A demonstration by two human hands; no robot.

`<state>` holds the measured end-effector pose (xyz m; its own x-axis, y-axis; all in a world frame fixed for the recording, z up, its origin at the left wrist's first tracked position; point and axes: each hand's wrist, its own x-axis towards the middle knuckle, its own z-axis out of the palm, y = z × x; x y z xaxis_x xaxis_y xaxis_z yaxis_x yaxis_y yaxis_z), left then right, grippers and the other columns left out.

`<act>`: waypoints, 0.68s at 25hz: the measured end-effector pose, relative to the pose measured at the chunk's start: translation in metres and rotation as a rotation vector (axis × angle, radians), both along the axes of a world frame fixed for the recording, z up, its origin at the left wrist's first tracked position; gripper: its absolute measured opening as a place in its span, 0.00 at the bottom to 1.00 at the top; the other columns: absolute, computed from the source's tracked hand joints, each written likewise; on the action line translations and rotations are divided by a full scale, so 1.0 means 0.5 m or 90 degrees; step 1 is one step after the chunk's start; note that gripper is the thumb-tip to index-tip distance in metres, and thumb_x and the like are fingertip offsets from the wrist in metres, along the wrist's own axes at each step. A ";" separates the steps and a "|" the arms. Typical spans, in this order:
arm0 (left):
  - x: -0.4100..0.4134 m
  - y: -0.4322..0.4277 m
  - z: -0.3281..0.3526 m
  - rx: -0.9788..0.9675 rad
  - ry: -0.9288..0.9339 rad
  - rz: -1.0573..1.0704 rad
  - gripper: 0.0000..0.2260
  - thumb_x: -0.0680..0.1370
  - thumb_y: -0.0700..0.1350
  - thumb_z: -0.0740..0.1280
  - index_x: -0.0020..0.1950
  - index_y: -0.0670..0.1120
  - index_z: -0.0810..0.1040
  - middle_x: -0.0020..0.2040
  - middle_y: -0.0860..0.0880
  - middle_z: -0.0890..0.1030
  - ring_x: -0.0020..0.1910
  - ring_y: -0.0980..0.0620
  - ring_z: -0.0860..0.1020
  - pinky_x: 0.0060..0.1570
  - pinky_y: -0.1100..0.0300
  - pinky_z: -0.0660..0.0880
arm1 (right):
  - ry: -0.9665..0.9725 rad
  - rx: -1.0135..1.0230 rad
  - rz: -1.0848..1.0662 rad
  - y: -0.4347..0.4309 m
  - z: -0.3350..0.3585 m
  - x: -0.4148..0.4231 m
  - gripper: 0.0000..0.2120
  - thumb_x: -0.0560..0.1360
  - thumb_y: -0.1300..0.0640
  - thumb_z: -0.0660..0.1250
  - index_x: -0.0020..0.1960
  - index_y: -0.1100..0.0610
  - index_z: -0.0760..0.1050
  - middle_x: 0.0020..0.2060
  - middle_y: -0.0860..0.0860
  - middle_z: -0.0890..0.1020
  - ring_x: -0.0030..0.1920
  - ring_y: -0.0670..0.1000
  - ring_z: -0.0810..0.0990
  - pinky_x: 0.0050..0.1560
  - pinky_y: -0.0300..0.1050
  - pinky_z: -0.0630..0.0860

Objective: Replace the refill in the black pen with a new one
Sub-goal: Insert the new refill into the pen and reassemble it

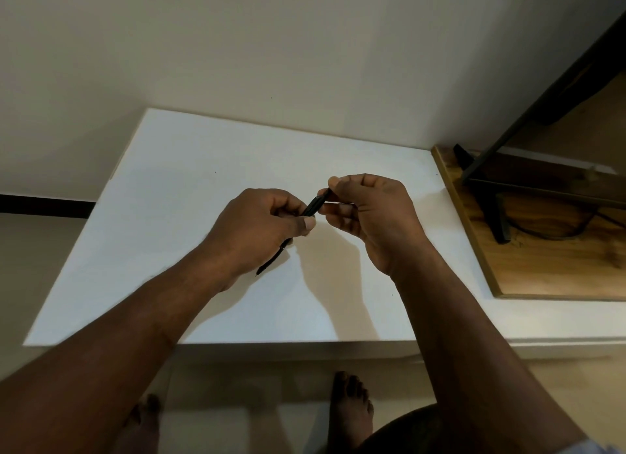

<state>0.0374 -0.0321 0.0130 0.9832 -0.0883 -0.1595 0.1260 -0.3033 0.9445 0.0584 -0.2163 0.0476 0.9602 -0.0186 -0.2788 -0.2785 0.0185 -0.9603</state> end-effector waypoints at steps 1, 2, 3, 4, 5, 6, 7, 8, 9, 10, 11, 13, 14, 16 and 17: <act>0.000 0.000 0.000 -0.001 0.000 0.001 0.03 0.75 0.52 0.76 0.46 0.55 0.87 0.42 0.56 0.88 0.41 0.54 0.85 0.44 0.58 0.78 | 0.000 -0.004 0.004 0.000 -0.001 0.000 0.06 0.81 0.60 0.72 0.53 0.64 0.82 0.43 0.55 0.90 0.41 0.53 0.90 0.41 0.41 0.83; 0.000 0.000 0.000 -0.002 0.001 0.002 0.03 0.75 0.52 0.76 0.46 0.55 0.87 0.42 0.55 0.88 0.42 0.52 0.85 0.46 0.56 0.80 | -0.001 -0.007 0.005 0.000 -0.001 0.000 0.06 0.81 0.61 0.72 0.53 0.64 0.82 0.43 0.56 0.90 0.41 0.53 0.90 0.40 0.41 0.83; 0.000 0.000 0.000 -0.001 0.000 0.003 0.03 0.75 0.52 0.76 0.46 0.55 0.87 0.42 0.55 0.88 0.42 0.51 0.85 0.47 0.54 0.81 | -0.003 -0.011 0.005 0.000 -0.002 0.000 0.05 0.81 0.61 0.72 0.52 0.64 0.82 0.43 0.56 0.90 0.41 0.53 0.90 0.40 0.41 0.83; 0.000 -0.001 0.000 0.002 -0.001 0.003 0.03 0.75 0.52 0.76 0.46 0.55 0.87 0.42 0.55 0.88 0.43 0.51 0.85 0.49 0.53 0.81 | -0.005 -0.014 0.005 0.000 -0.003 0.000 0.05 0.81 0.61 0.72 0.51 0.63 0.82 0.44 0.57 0.90 0.41 0.53 0.89 0.40 0.41 0.83; 0.000 -0.001 0.000 0.006 -0.003 0.003 0.03 0.75 0.52 0.76 0.46 0.55 0.87 0.42 0.55 0.88 0.43 0.52 0.86 0.49 0.53 0.81 | -0.006 -0.018 0.005 0.001 -0.003 0.000 0.05 0.81 0.61 0.72 0.50 0.63 0.82 0.44 0.57 0.90 0.41 0.53 0.89 0.40 0.41 0.83; 0.001 -0.001 0.000 0.009 -0.004 0.004 0.03 0.75 0.52 0.76 0.46 0.55 0.87 0.42 0.55 0.88 0.43 0.53 0.86 0.49 0.53 0.81 | -0.007 -0.023 0.006 0.001 -0.004 0.000 0.05 0.81 0.61 0.72 0.50 0.63 0.82 0.44 0.57 0.90 0.41 0.53 0.90 0.40 0.41 0.83; 0.001 -0.001 0.000 0.011 -0.006 0.005 0.03 0.75 0.52 0.76 0.46 0.55 0.87 0.42 0.55 0.88 0.42 0.53 0.85 0.48 0.54 0.81 | -0.008 -0.027 0.007 0.002 -0.004 0.000 0.05 0.81 0.61 0.72 0.50 0.63 0.82 0.45 0.57 0.90 0.41 0.53 0.90 0.40 0.41 0.83; 0.001 0.000 0.000 0.014 -0.007 0.007 0.03 0.75 0.52 0.76 0.46 0.55 0.87 0.41 0.56 0.88 0.41 0.54 0.85 0.48 0.55 0.81 | -0.009 -0.030 0.009 0.002 -0.005 0.000 0.05 0.81 0.60 0.72 0.49 0.62 0.82 0.44 0.57 0.90 0.41 0.54 0.90 0.40 0.41 0.83; 0.001 0.001 0.000 0.016 -0.008 0.009 0.03 0.75 0.52 0.76 0.46 0.55 0.87 0.41 0.55 0.88 0.40 0.55 0.85 0.47 0.55 0.81 | -0.009 -0.032 0.010 0.002 -0.005 0.000 0.05 0.81 0.60 0.73 0.48 0.61 0.82 0.44 0.56 0.90 0.41 0.54 0.90 0.40 0.41 0.83; 0.001 0.001 0.000 0.017 -0.009 0.010 0.02 0.75 0.52 0.76 0.46 0.55 0.87 0.41 0.55 0.88 0.39 0.55 0.85 0.46 0.56 0.81 | -0.009 -0.034 0.010 0.002 -0.005 0.000 0.05 0.81 0.60 0.73 0.47 0.60 0.81 0.43 0.56 0.90 0.41 0.54 0.90 0.40 0.41 0.83; 0.001 0.001 0.000 0.018 -0.009 0.012 0.02 0.75 0.52 0.76 0.45 0.55 0.87 0.41 0.56 0.88 0.39 0.56 0.84 0.46 0.56 0.81 | -0.010 -0.036 0.008 0.002 -0.005 0.000 0.05 0.80 0.60 0.73 0.46 0.59 0.81 0.42 0.55 0.90 0.41 0.54 0.90 0.40 0.40 0.83; 0.000 0.001 0.001 0.019 -0.010 0.016 0.02 0.75 0.51 0.76 0.45 0.55 0.87 0.40 0.56 0.88 0.39 0.56 0.84 0.45 0.56 0.81 | -0.011 -0.041 0.005 0.004 -0.005 0.000 0.05 0.80 0.60 0.74 0.46 0.59 0.81 0.42 0.55 0.90 0.40 0.54 0.90 0.39 0.40 0.82; 0.000 0.000 0.001 0.020 -0.010 0.018 0.02 0.75 0.51 0.76 0.45 0.55 0.87 0.40 0.55 0.88 0.39 0.56 0.84 0.46 0.55 0.81 | -0.013 -0.046 0.004 0.005 -0.006 0.000 0.05 0.80 0.60 0.74 0.46 0.60 0.81 0.41 0.55 0.90 0.40 0.54 0.90 0.39 0.40 0.82; -0.001 0.000 0.000 0.030 -0.016 0.026 0.02 0.75 0.51 0.76 0.45 0.54 0.87 0.40 0.55 0.88 0.38 0.55 0.84 0.46 0.53 0.82 | -0.013 -0.054 0.003 0.009 -0.007 -0.002 0.05 0.79 0.60 0.74 0.45 0.60 0.81 0.41 0.55 0.89 0.39 0.53 0.89 0.39 0.40 0.82; -0.002 -0.001 -0.001 0.036 -0.020 0.032 0.02 0.75 0.51 0.76 0.45 0.55 0.87 0.40 0.55 0.88 0.38 0.55 0.84 0.46 0.52 0.82 | -0.011 -0.055 0.002 0.011 -0.007 -0.003 0.06 0.79 0.61 0.74 0.45 0.60 0.81 0.41 0.55 0.89 0.39 0.53 0.89 0.38 0.40 0.82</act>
<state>0.0362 -0.0325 0.0127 0.9907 -0.0304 -0.1323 0.1134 -0.3509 0.9295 0.0570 -0.2110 0.0439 0.9648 -0.0386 -0.2601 -0.2622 -0.0648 -0.9628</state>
